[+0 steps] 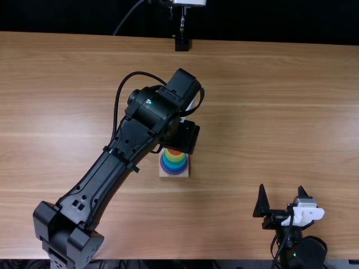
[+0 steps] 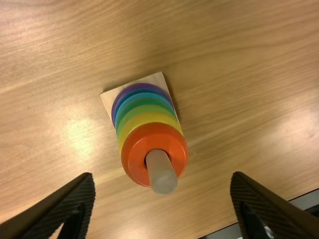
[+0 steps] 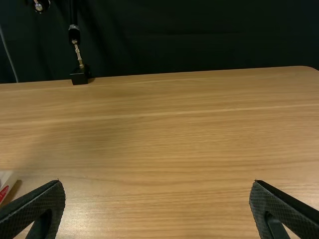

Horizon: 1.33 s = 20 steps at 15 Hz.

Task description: Build the Hanoi tower: stack the rings onto the peg from bottom to top in this color order: purple, dark blue, light blue, dark green, light green, yellow, orange.

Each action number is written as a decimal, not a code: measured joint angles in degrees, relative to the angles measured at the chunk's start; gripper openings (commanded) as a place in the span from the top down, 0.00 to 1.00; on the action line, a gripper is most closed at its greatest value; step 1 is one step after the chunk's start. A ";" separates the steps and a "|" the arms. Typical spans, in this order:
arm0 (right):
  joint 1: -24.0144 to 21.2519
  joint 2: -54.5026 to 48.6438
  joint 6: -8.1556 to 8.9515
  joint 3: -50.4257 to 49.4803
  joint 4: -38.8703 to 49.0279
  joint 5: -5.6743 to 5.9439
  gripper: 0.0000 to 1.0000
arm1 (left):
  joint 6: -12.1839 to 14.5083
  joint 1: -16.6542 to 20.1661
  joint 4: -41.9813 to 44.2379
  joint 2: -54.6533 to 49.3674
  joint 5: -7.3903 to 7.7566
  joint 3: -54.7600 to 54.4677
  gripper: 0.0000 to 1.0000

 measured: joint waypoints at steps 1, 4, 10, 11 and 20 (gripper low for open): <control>0.02 0.00 -0.02 0.00 0.00 0.00 0.00 | 0.00 0.00 1.73 0.00 -0.02 0.00 0.00; 0.02 0.00 0.00 0.00 0.00 0.02 0.00 | 0.02 2.08 8.90 -0.09 0.07 -0.02 0.00; 0.02 0.00 0.00 0.00 0.00 0.00 0.00 | -0.22 17.51 31.32 -18.88 -0.07 -23.91 0.00; 0.00 0.00 0.00 0.00 0.00 0.00 0.00 | -0.22 19.58 34.47 -22.67 -0.24 -29.88 0.00; 0.00 0.00 0.00 0.00 0.00 0.00 0.00 | 2.40 33.86 70.75 -58.93 -3.23 -71.71 0.00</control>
